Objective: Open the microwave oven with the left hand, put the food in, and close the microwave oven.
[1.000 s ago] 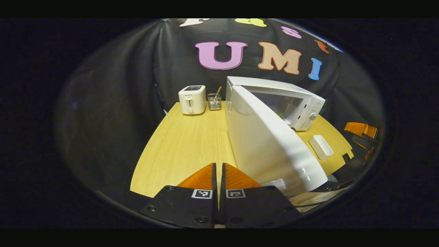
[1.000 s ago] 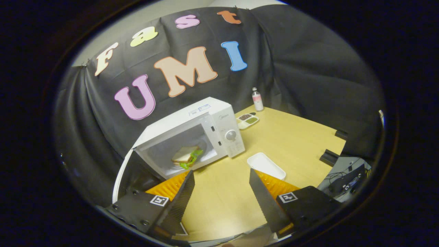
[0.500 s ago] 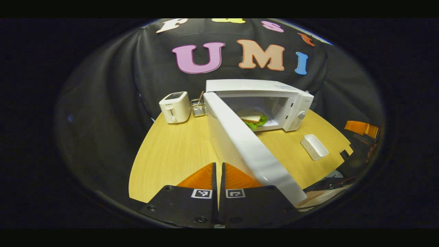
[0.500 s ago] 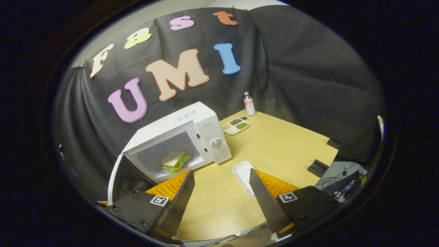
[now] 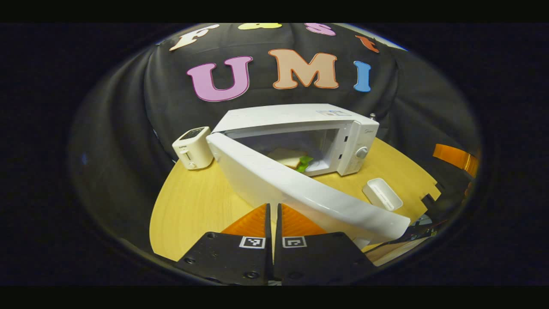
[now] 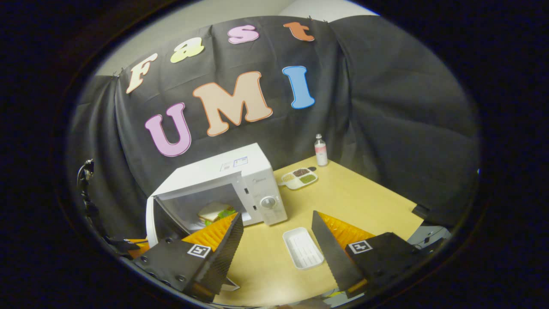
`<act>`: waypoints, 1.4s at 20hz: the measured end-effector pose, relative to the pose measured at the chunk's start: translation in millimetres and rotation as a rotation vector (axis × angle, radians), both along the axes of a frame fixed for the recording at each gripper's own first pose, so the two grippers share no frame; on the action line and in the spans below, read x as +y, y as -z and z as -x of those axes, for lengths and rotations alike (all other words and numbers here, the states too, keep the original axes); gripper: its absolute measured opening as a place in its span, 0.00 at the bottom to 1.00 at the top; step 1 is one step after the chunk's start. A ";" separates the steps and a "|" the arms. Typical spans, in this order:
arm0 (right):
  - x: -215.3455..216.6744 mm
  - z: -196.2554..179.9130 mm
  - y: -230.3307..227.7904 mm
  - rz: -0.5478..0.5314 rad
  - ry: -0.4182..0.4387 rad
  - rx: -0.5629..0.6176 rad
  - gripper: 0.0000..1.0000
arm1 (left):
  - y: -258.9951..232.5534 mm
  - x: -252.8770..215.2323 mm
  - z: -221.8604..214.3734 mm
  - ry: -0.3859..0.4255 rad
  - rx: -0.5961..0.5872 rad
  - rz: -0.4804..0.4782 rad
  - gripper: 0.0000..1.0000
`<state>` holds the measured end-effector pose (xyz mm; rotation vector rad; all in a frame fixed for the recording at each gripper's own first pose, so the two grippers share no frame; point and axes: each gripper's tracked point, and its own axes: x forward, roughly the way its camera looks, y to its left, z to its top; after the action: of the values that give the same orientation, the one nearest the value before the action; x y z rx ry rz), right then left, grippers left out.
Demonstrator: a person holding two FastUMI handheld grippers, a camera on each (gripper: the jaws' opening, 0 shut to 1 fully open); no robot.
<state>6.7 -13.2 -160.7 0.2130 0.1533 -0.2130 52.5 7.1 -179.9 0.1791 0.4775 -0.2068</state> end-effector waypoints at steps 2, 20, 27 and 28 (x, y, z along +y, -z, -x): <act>-13.3 -4.1 -7.8 0.023 0.002 -0.028 0.99 | -4.0 -21.5 -13.0 0.022 -0.017 0.009 0.01; -58.7 -23.1 -17.4 0.111 -0.130 -0.053 0.91 | -18.7 -158.7 -118.6 0.061 -0.143 0.078 0.00; -68.6 -28.2 -8.4 0.065 -0.153 -0.035 0.91 | -21.0 -177.6 -130.9 0.042 -0.154 0.083 0.00; -70.8 -29.1 -6.3 0.050 -0.152 -0.031 0.91 | -21.5 -179.1 -132.6 0.042 -0.156 0.076 0.00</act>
<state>35.8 -83.9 -154.4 0.1539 0.1325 -0.0622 185.1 -172.0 -158.4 0.1301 0.3109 -0.2495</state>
